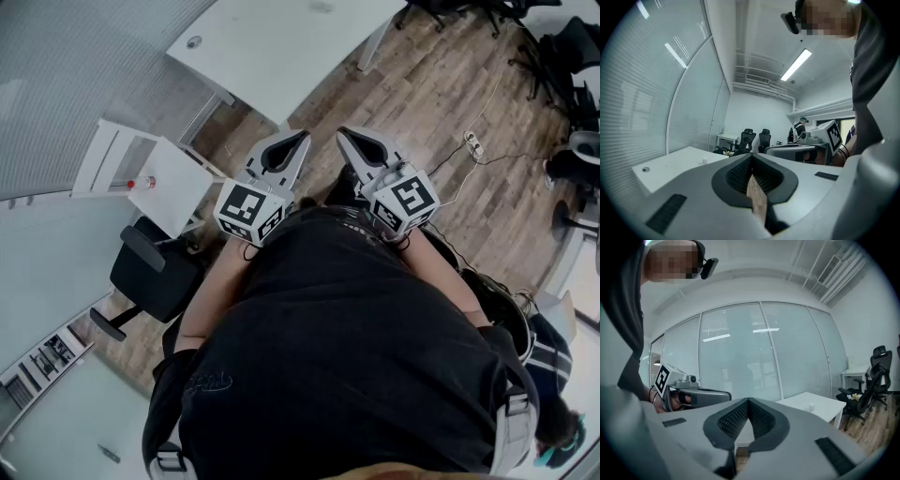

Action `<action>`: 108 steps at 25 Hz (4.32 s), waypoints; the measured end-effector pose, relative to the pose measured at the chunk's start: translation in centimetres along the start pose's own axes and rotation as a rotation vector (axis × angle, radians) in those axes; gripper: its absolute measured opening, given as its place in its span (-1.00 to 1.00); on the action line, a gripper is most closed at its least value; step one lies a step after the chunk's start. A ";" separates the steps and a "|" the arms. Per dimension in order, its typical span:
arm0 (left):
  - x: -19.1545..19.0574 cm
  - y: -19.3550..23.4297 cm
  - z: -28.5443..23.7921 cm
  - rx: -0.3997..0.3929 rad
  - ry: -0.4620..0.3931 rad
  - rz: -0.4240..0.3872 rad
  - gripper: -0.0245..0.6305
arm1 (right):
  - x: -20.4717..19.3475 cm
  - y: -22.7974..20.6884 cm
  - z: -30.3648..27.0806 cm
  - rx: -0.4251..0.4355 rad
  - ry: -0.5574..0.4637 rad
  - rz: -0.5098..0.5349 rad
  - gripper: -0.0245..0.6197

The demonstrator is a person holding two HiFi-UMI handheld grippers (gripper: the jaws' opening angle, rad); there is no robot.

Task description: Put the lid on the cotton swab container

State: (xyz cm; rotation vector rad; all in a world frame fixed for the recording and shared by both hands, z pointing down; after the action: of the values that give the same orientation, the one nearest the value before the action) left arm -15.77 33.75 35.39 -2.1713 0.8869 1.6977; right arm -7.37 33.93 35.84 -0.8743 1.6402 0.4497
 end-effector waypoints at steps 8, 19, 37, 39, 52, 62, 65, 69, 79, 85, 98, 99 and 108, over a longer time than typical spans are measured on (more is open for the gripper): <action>0.0 0.3 -0.8 -0.007 0.004 0.008 -0.88 | 0.1 -0.6 -0.3 0.003 0.003 -0.001 -0.85; 0.5 1.0 -3.5 -0.020 0.016 0.004 -0.88 | 0.3 -3.4 -0.4 -0.024 -0.006 -0.012 -0.85; 5.6 2.1 -17.9 -0.035 -0.023 -0.009 -0.88 | 2.8 -18.1 -0.3 0.011 -0.014 -0.012 -0.85; 6.4 1.8 -20.2 -0.036 -0.022 -0.008 -0.88 | 3.3 -20.2 0.3 0.022 -0.011 -0.002 -0.85; 8.4 1.1 -30.0 -0.052 -0.017 0.014 -0.87 | 3.2 -29.8 2.5 0.014 -0.004 -0.036 -0.85; 9.8 2.5 -34.5 -0.113 -0.005 -0.003 -0.87 | 3.6 -34.2 1.6 -0.033 -0.001 -0.061 -0.85; 10.1 3.7 -35.3 -0.123 -0.001 -0.002 -0.87 | 3.9 -35.2 0.5 -0.041 0.000 -0.069 -0.85; 10.5 6.1 -35.8 -0.126 -0.004 0.000 -0.87 | 4.6 -36.0 -1.6 -0.046 0.003 -0.063 -0.85; 13.0 14.0 -35.6 -0.141 -0.030 -0.018 -0.87 | 7.8 -37.0 -9.5 -0.046 0.008 -0.052 -0.85; 13.4 18.6 -34.8 -0.128 -0.046 -0.014 -0.87 | 8.9 -35.8 -14.2 -0.007 0.008 -0.037 -0.85; 13.2 23.8 -35.4 -0.003 -0.054 0.021 -0.87 | 10.0 -38.1 -19.8 0.098 0.071 -0.012 -0.85; 13.1 24.1 -35.6 0.010 -0.045 0.010 -0.87 | 10.1 -38.4 -20.3 0.112 0.074 -0.006 -0.85; 11.8 27.1 -38.1 0.096 0.029 -0.015 -0.80 | 9.7 -41.8 -24.5 0.189 0.126 -0.012 -0.85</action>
State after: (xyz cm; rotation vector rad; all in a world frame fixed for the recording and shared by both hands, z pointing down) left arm -0.11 -11.58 40.11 -2.1397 0.9376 1.5869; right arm 6.97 -13.17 39.76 -0.7836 1.7603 0.2302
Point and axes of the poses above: the fingertips, and each gripper's own axes: z backward along the fingers, y to its left, x out of its top, the point moved 2 cm from there along z, backward along the fingers, and after that the axes turned 7 degrees about y, right-handed, at the moved point
